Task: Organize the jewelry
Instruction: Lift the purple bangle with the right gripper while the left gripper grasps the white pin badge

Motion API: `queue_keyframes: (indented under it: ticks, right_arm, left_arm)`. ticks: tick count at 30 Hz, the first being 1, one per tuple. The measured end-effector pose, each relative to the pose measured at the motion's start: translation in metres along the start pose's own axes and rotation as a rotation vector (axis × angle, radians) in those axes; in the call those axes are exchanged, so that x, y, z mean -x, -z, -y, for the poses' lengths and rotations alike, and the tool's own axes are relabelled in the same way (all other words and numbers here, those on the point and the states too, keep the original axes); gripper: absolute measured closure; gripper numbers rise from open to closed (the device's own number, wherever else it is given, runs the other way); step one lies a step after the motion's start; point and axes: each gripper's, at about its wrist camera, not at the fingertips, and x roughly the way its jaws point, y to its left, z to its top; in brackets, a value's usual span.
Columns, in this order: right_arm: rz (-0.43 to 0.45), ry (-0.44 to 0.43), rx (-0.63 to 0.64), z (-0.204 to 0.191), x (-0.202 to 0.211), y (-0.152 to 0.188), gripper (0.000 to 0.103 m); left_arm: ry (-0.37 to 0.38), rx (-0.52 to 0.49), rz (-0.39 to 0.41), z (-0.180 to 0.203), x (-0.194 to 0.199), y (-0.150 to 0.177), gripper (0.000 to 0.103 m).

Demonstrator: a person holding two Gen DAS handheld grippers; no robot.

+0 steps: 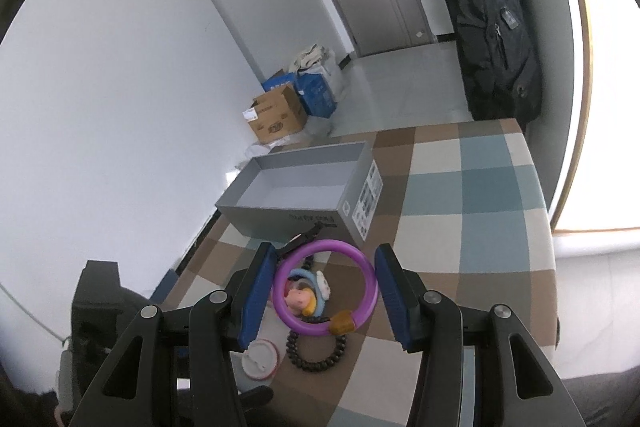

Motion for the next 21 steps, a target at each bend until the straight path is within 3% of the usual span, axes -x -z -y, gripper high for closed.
queue_keyframes:
  ticks: [5, 8, 15, 21]
  right_arm:
    - [0.000, -0.005, 0.002, -0.001, 0.000, 0.000, 0.053]
    - [0.000, -0.001, 0.008, -0.001, 0.001, 0.001, 0.053]
    - [-0.001, 0.002, 0.007, -0.001, 0.001, 0.001, 0.053]
    - [0.002, -0.002, 0.005, 0.000, 0.000, 0.000, 0.053]
  left_arm:
    - [-0.072, -0.062, -0.015, 0.009, -0.009, -0.001, 0.045]
    - [-0.056, -0.080, -0.008, 0.016, -0.008, -0.002, 0.064]
    - [-0.005, -0.066, -0.001, 0.016, -0.006, -0.001, 0.066]
    - [0.045, -0.034, 0.057, 0.013, 0.013, -0.011, 0.066]
